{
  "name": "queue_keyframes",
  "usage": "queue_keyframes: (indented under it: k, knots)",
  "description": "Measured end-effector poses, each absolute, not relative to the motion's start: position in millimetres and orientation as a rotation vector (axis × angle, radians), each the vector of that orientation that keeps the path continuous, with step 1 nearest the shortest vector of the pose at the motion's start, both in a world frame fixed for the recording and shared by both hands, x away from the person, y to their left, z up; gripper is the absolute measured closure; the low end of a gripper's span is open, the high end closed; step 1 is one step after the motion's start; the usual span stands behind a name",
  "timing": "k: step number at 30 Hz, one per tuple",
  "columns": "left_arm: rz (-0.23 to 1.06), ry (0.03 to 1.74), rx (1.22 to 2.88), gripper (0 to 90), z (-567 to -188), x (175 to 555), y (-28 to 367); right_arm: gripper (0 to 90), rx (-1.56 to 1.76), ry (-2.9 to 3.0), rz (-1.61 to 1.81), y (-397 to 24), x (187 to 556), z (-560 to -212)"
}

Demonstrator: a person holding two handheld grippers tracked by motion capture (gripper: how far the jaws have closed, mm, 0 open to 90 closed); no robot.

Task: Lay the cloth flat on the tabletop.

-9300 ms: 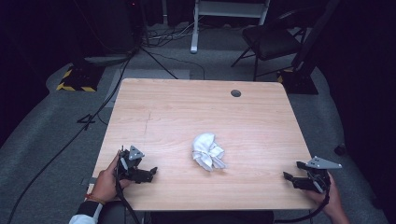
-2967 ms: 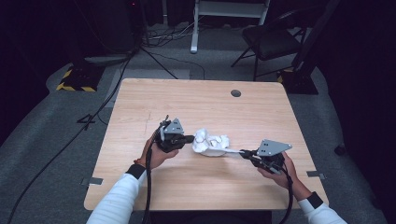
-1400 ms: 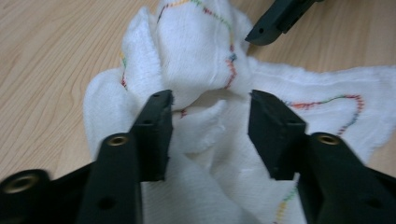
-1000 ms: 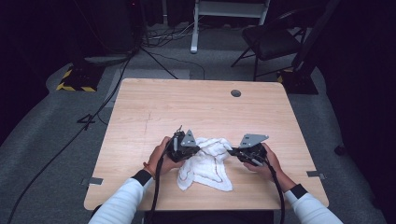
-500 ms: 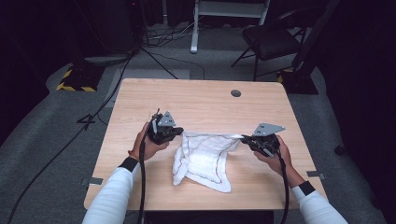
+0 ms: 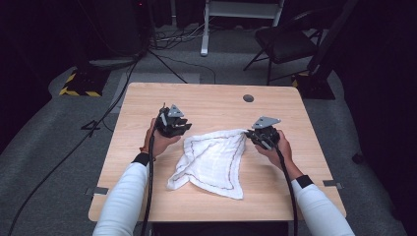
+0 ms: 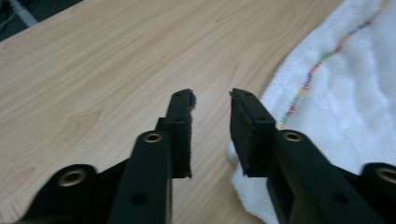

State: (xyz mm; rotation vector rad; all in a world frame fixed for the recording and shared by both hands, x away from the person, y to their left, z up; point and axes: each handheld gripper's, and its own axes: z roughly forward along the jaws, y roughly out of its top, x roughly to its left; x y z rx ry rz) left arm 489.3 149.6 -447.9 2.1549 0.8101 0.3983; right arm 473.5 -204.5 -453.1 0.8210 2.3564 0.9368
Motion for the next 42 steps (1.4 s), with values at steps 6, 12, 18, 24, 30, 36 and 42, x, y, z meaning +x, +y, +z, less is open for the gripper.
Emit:
queue_keyframes:
  k: [6, 12, 18, 24, 30, 36, 42]
  knots:
    - [0.252, 0.799, 2.189, 30.2, -451.2, 460.7, 141.6, 59.1, 0.925, 2.348, 0.878, -208.8, 475.5, -460.6]
    - [0.242, 0.791, 2.299, 35.5, -465.3, 431.5, 137.7, 53.5, 0.797, 2.444, 0.965, -212.4, 437.3, -453.8]
    - [0.251, 0.891, 2.300, 43.9, -479.8, 447.0, 143.0, 51.6, 0.758, 2.456, 0.940, -208.3, 426.1, -454.1]
    - [0.332, 0.997, 2.229, 40.1, -477.2, 466.4, 157.6, 48.6, 0.957, 2.375, 0.889, -228.3, 471.0, -471.6]
    - [0.263, 1.039, 2.221, 34.4, -489.6, 489.0, 157.2, 45.8, 1.020, 2.369, 0.867, -223.3, 490.8, -487.2]
    - [0.311, 1.056, 2.224, 35.5, -492.6, 498.9, 153.3, 43.5, 1.128, 2.391, 0.943, -227.5, 504.4, -492.1]
    - [0.271, 0.997, 2.226, 62.4, -491.6, 500.4, 153.8, 68.1, 1.108, 2.431, 1.016, -226.8, 502.9, -492.8]
